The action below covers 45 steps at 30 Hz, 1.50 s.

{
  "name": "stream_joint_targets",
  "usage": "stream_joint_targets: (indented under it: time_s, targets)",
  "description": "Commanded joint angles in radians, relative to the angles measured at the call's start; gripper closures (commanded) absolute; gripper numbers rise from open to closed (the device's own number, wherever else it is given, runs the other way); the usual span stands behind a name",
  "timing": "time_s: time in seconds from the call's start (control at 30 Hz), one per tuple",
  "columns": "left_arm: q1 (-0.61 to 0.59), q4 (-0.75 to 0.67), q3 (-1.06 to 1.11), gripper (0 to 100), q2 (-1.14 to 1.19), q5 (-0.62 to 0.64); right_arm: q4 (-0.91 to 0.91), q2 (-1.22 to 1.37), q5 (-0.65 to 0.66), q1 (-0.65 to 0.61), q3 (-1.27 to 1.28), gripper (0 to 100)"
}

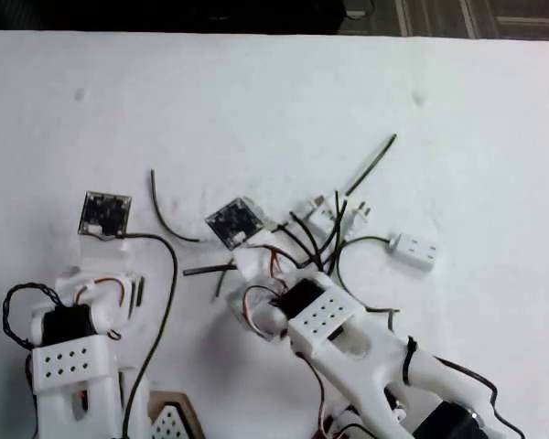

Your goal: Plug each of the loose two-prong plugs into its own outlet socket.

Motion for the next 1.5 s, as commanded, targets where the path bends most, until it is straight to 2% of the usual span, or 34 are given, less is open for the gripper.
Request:
stream_joint_targets:
  time_s: [0.0, 0.17, 0.33, 0.47, 0.77, 1.03, 1.27, 1.33, 1.47]
  targets:
    - [-0.008, -0.018, -0.005, 83, -0.013, -0.012, 0.012, 0.027, 0.012, -0.013, 0.008, 98.1]
    - [-0.008, -0.018, -0.005, 83, -0.013, -0.012, 0.012, 0.027, 0.1, -0.013, 0.006, 98.1]
    - [-0.008, -0.018, -0.005, 83, -0.013, -0.012, 0.035, -0.047, 0.104, -0.013, -0.02, 93.7]
    - [-0.008, -0.018, -0.005, 83, -0.013, -0.012, 0.12, -0.154, 0.104, -0.025, -0.046, 85.8]
    - [-0.008, -0.026, 0.009, 83, -0.013, -0.054, 0.32, -0.371, 0.12, -0.039, -0.103, 84.8]
    - [-0.008, -0.025, 0.009, 83, -0.013, -0.055, 0.547, -0.406, 0.393, -0.031, -0.121, 84.6]
    - [-0.008, -0.025, 0.009, 83, -0.013, -0.057, 0.541, -0.404, 0.858, 0.096, -0.118, 84.5]
    - [-0.008, -0.025, 0.009, 83, -0.013, -0.057, 0.521, -0.404, 0.888, 0.142, -0.117, 82.3]
    - [-0.008, -0.025, 0.009, 83, -0.013, -0.058, 0.515, -0.403, 0.888, 0.163, -0.117, 69.1]
